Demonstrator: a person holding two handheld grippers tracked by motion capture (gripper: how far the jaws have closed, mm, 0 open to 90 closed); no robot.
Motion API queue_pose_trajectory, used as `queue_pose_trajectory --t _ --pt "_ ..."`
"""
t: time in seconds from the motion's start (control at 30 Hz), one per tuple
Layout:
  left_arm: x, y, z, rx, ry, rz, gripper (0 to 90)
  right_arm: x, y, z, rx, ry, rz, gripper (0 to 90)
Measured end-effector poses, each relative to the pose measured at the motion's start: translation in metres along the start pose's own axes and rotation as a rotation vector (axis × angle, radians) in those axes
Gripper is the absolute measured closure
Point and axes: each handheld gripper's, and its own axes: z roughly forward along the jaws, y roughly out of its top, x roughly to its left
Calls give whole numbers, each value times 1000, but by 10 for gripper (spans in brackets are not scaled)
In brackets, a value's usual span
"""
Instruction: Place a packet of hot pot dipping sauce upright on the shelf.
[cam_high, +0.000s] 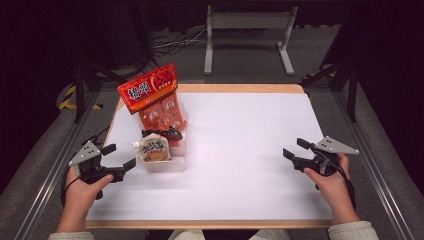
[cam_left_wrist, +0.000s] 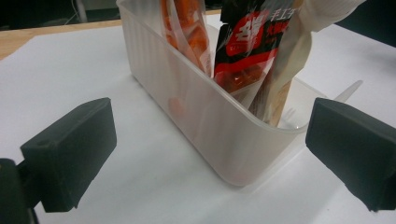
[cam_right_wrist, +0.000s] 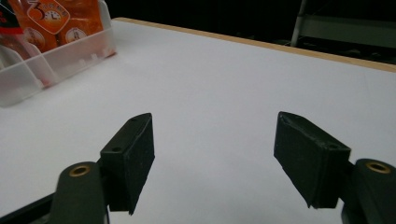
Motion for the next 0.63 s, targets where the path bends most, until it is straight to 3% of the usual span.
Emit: queue_pose_trajectory --t 0.1,0.3,0.63 --pt "0 -1 2 21 15 25 38 -2 -6 3 2 -13 10 299" --pt "-1 -4 7 37 -1 30 39 -1 -18 14 52 -9 21 302" --pt "-5 -4 11 53 -25 20 35 -2 -19 18 69 0 26 300"
